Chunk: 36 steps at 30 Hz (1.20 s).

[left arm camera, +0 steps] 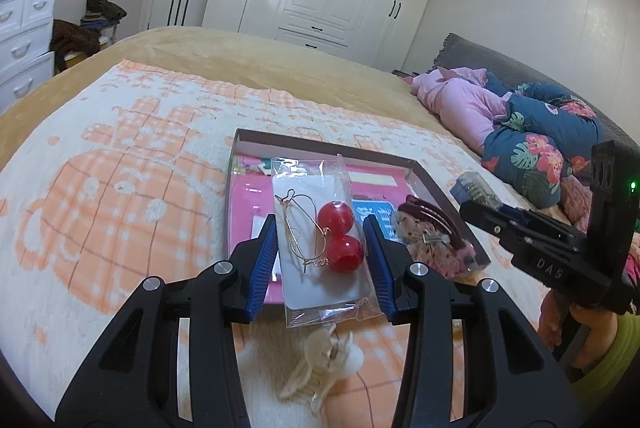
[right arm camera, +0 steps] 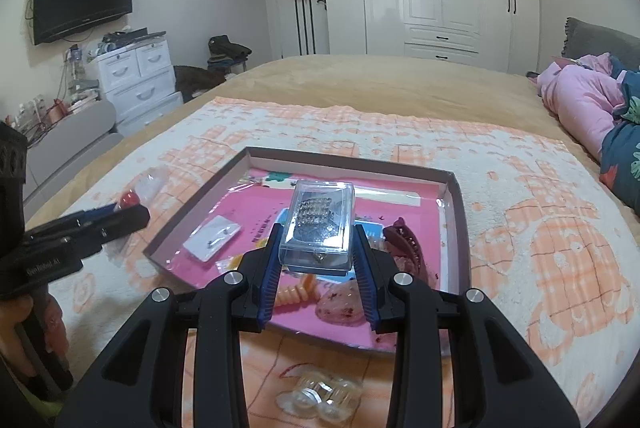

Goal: Organize jewelry
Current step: 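Carry the earring card and hairpin case into the box and release both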

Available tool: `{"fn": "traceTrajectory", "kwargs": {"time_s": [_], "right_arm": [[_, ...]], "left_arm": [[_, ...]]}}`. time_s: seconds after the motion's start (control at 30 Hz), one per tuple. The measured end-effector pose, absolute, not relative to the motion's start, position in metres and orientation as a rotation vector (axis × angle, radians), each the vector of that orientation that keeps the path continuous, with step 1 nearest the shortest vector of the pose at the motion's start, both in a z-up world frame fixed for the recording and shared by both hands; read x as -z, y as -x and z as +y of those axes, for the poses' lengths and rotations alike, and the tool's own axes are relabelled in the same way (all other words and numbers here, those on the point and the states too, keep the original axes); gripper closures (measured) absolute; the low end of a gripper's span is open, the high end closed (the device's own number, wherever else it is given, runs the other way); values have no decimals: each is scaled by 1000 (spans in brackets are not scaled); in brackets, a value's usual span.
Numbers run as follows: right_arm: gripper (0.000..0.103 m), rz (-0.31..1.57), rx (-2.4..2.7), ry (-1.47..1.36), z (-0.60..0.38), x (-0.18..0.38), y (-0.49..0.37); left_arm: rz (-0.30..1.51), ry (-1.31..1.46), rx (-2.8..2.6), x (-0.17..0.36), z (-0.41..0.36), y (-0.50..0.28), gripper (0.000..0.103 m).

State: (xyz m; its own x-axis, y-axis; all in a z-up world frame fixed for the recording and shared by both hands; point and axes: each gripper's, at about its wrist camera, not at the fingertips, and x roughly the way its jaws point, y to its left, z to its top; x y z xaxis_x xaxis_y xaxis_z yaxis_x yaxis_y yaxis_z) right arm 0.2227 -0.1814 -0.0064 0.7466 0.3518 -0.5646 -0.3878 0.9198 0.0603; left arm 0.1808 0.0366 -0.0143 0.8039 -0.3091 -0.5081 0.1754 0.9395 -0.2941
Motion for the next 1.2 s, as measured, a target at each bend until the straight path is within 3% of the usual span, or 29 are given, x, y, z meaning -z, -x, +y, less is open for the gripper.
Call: {"fn": "traceTrajectory", "kwargs": {"time_s": [1.2], "right_arm": [[70, 761, -395, 132, -164, 58, -255]], "left_arm": [[723, 211, 312, 43, 20, -256, 68]]}}
